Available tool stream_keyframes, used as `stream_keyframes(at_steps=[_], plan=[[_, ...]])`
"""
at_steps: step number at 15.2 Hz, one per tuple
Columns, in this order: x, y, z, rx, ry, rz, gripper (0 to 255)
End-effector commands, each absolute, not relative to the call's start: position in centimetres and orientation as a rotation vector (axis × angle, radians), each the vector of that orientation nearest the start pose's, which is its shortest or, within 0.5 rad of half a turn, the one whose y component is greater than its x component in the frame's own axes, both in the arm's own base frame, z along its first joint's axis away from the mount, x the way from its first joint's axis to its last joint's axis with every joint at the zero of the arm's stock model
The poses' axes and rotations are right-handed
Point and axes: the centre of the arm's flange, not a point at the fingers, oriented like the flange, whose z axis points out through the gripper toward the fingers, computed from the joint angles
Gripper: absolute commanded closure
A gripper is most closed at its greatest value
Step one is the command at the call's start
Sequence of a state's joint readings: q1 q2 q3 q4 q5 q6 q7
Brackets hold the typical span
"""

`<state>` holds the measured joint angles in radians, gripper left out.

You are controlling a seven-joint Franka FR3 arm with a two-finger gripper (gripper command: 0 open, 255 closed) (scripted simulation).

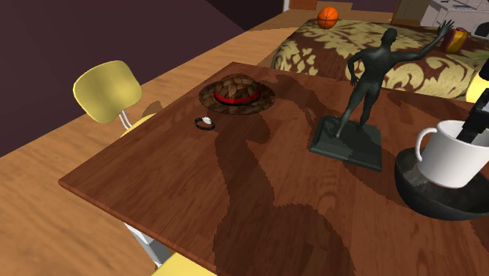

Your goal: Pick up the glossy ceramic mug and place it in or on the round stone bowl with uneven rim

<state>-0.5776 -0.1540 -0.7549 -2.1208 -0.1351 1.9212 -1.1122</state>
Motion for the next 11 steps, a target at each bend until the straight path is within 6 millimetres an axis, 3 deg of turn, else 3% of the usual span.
stream_keyframes(at_steps=[1,7,8,11], plan=[[10.10,-49.85,45.10,-3.060,0.242,0.072,255],[10.10,-49.85,45.10,-3.060,0.242,0.072,255],[10.10,-49.85,45.10,-3.060,0.242,0.072,0],[10.10,-49.85,45.10,-3.060,0.242,0.072,0]])
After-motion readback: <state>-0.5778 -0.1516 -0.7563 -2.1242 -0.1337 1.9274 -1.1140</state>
